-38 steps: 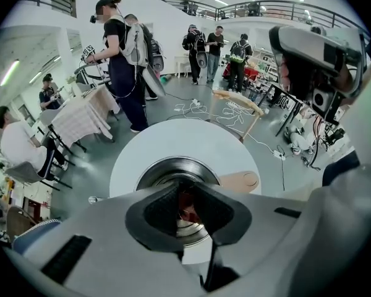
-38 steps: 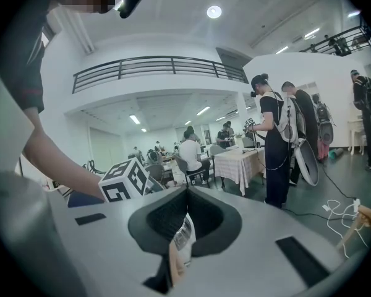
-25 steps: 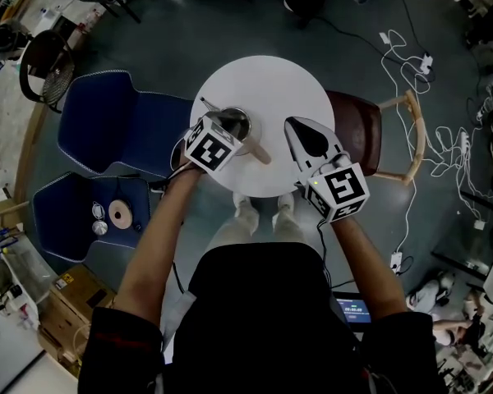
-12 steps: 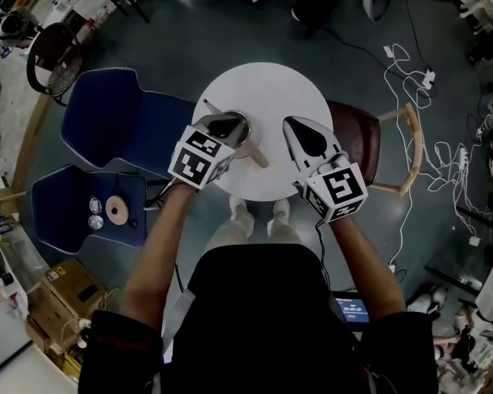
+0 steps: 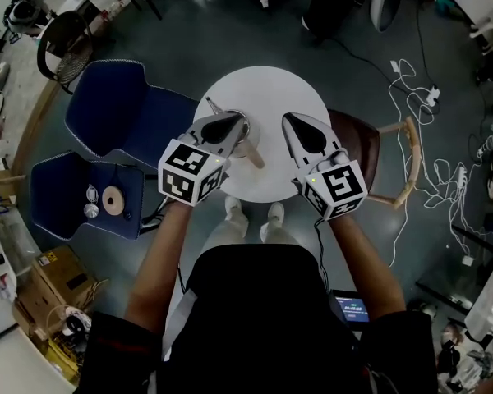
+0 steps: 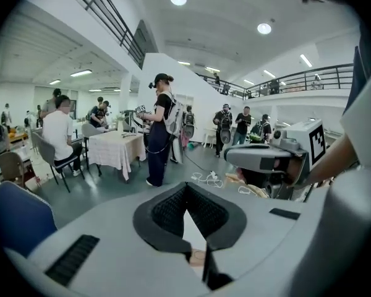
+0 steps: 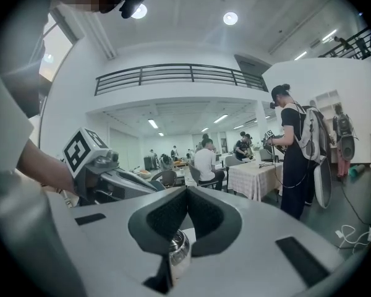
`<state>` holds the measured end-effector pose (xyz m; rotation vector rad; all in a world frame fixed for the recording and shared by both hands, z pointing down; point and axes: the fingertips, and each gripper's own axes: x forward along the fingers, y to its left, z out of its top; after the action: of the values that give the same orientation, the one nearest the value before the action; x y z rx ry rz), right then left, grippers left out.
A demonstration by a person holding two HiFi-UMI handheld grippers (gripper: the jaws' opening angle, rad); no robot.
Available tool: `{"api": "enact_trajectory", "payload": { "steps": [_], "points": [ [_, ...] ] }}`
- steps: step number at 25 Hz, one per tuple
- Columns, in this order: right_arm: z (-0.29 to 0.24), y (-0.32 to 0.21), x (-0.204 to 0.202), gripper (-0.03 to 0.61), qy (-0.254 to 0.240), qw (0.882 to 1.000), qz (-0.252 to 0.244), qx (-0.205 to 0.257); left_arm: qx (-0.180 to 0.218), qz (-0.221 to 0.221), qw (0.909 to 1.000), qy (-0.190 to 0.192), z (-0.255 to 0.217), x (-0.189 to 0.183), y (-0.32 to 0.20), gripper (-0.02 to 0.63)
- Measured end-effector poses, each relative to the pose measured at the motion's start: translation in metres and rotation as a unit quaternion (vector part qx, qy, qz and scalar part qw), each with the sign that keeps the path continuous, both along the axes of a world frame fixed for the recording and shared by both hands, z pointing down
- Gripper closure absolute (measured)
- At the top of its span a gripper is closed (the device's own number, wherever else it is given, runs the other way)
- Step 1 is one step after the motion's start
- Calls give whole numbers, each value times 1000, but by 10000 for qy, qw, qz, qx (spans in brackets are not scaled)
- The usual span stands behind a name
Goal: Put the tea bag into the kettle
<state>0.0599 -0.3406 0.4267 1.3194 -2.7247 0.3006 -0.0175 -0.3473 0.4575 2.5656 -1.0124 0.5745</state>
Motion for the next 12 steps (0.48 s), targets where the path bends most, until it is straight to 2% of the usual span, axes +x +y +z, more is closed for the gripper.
{"api": "enact_trajectory", "payload": {
  "steps": [9, 12],
  "points": [
    [-15, 9, 10, 561, 69, 9990, -408, 170, 663, -631, 9945, 512, -38, 0, 18, 600],
    [-20, 12, 8, 561, 136, 9978, -597, 254, 835, -767, 9920, 560, -44, 2, 25, 600]
  ]
}}
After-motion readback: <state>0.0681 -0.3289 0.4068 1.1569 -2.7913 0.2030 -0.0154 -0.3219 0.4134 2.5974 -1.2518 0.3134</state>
